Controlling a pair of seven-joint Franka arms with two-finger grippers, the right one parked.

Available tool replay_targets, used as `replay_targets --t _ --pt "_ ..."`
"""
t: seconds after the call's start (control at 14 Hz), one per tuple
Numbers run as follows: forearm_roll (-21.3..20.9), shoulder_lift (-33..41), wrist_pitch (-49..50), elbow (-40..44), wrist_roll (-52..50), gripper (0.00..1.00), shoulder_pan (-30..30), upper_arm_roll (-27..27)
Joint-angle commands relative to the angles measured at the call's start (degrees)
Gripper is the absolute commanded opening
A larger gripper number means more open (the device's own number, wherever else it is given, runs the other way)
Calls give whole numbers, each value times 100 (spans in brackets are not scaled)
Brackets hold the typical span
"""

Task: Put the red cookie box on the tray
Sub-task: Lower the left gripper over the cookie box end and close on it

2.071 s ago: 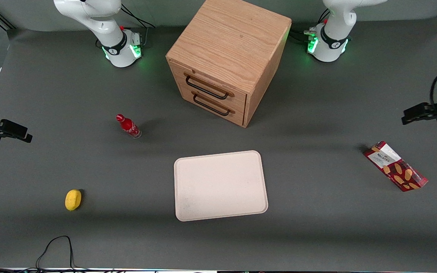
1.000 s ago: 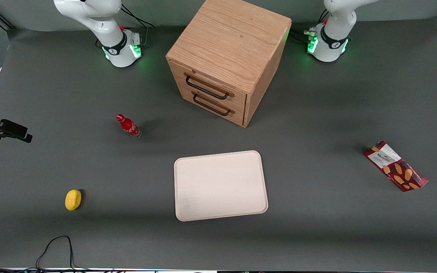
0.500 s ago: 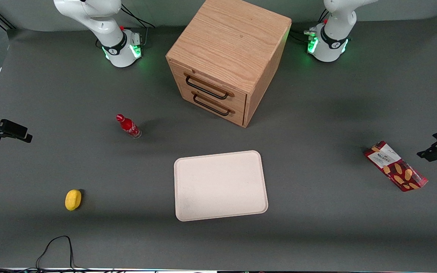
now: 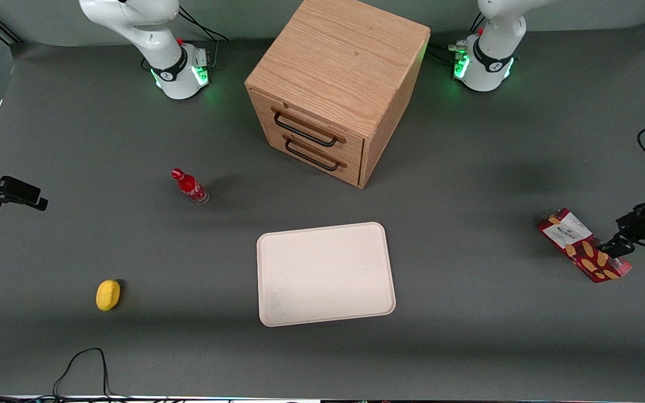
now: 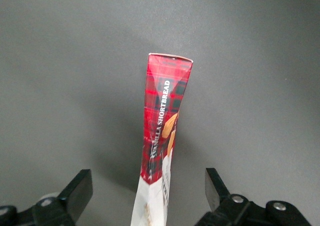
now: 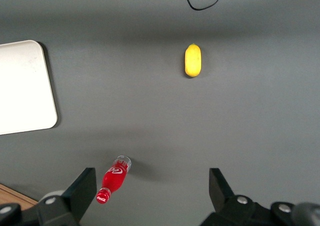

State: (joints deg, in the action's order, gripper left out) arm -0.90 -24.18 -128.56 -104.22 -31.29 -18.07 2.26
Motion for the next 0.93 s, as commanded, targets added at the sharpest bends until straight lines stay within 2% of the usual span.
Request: replay_targets --t 0.0,0.43,0.5,0.57,0.71,0.79,0.86 --pt "-7 -103 -432 -169 -167 100 58 -24" --pt "2 -385 -627 -107 -158 100 75 -15" --pt "2 -385 -627 -98 -150 96 75 -15" --pt "2 -438 -618 -90 -115 68 75 -15" --pt "2 -456 -574 -54 -97 22 67 -15" --pt "2 -456 -565 -54 -62 2 66 -15" --pt "-16 -456 -565 -54 -36 0 66 -15"
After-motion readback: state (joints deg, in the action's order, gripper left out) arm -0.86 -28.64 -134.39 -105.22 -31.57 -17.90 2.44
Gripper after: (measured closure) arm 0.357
